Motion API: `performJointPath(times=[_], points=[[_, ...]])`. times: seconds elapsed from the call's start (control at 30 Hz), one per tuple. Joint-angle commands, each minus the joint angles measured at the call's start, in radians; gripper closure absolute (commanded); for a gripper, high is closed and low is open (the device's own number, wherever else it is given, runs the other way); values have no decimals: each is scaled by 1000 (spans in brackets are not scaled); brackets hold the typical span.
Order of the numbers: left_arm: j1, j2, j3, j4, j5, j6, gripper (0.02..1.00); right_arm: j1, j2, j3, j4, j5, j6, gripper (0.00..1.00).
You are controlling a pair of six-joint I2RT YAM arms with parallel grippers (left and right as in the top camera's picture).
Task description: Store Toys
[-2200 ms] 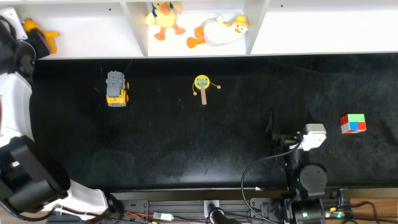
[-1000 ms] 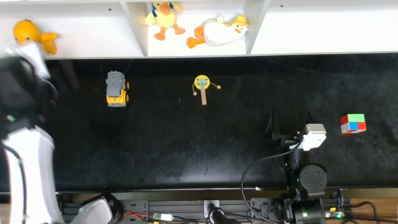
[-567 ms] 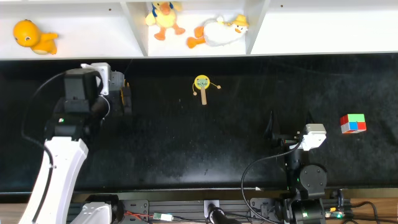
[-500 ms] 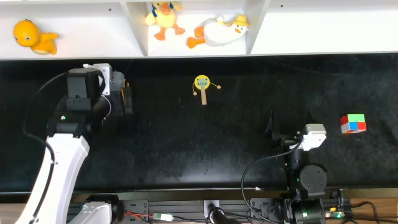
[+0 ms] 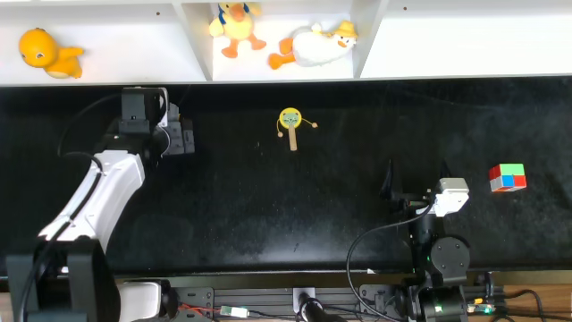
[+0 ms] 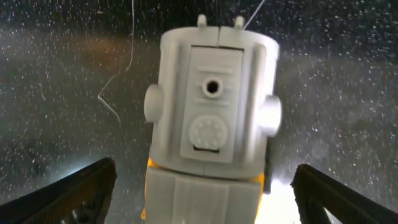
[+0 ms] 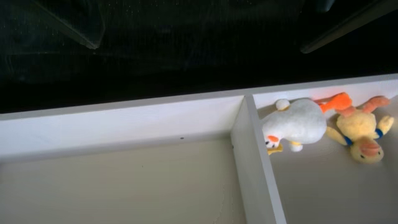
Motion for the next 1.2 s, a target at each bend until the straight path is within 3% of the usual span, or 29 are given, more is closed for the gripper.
performJointPath(times=[0.03, 0.2, 0.4, 0.8, 1.2], points=[[26, 19, 0, 16, -15, -26, 218, 4, -9, -13, 5, 4, 5, 5], [28, 21, 0, 18, -14, -26, 472, 4, -9, -13, 5, 4, 5, 5], [10, 5, 0, 35, -10, -26, 573, 4, -9, -13, 5, 4, 5, 5], [-50, -260, 0, 83, -53, -25, 599, 4, -9, -13, 5, 4, 5, 5], [-19, -105, 93, 248, -60, -25, 610, 4, -9, -13, 5, 4, 5, 7]])
